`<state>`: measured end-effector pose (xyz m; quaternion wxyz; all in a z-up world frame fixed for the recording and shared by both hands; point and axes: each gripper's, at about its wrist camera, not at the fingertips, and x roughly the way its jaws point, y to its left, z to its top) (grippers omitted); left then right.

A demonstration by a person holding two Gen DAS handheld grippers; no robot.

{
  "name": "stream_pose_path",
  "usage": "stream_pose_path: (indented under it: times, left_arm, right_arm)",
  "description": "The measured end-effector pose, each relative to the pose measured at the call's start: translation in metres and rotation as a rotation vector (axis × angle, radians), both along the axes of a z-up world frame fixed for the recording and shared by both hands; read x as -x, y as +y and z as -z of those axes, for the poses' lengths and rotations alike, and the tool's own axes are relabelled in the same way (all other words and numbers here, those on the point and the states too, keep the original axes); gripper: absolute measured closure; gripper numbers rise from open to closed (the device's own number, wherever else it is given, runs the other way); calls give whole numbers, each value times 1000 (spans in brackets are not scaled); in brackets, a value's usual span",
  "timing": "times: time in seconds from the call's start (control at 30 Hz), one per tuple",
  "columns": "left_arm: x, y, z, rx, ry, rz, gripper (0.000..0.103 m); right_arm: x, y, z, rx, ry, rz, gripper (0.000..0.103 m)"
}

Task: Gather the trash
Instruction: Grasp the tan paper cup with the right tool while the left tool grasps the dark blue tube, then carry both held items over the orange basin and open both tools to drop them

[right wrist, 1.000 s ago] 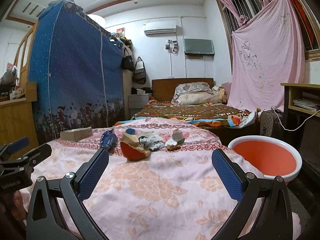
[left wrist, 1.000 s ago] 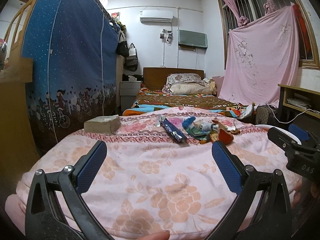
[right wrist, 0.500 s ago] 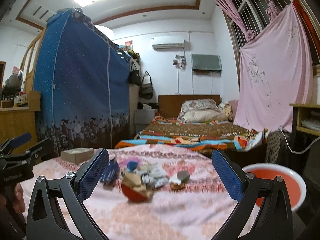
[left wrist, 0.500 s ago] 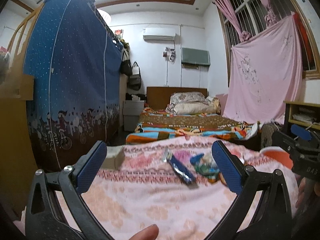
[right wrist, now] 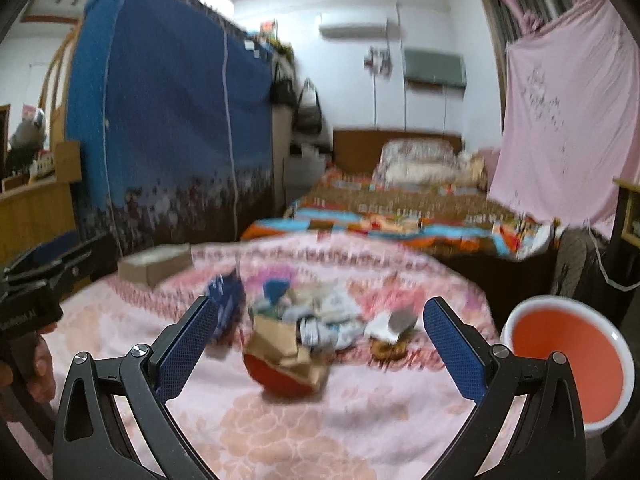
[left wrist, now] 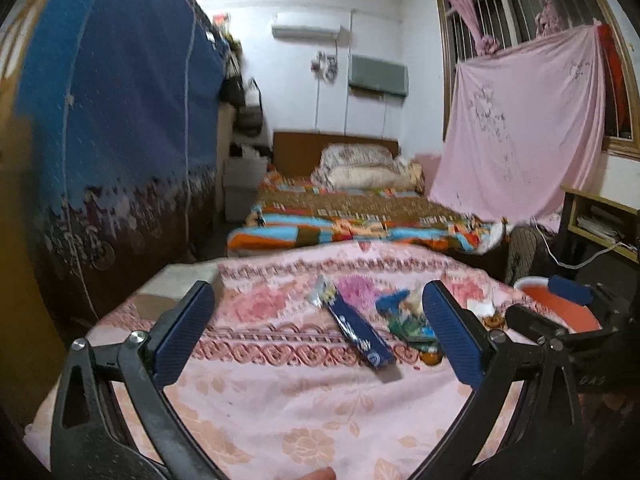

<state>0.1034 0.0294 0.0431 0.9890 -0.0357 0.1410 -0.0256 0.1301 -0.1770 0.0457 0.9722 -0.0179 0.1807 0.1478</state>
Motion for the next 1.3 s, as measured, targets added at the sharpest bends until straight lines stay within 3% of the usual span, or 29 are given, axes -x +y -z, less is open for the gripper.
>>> stream_pose_path:
  times: [0.13, 0.2, 0.37, 0.63, 0.83, 0.97, 1.13, 1.3]
  left_arm:
    - [-20, -2, 9, 23, 103, 48, 23]
    - [-29, -3, 14, 44, 162, 79, 33]
    - [-48, -7, 27, 86, 287, 155, 49]
    - [-73, -6, 40, 177, 428, 228, 67]
    - [-87, -9, 49, 240, 504, 261, 83]
    - [-87, -8, 51, 251, 522, 261, 103]
    - [-80, -5, 49, 261, 499, 256, 103]
    - [-64, -7, 39, 226, 415, 242, 103]
  right_arm:
    - [-12, 1, 12, -12, 112, -25, 6]
    - [-16, 1, 17, -12, 154, -40, 9]
    - [-24, 5, 29, -16, 253, -89, 25]
    - [-30, 13, 38, -4, 307, -136, 45]
    - [-29, 15, 42, -16, 324, -166, 48]
    - [-25, 14, 44, -33, 319, -175, 51]
    - [-15, 13, 44, -49, 274, -194, 52]
    - [1, 9, 35, -65, 173, -197, 52]
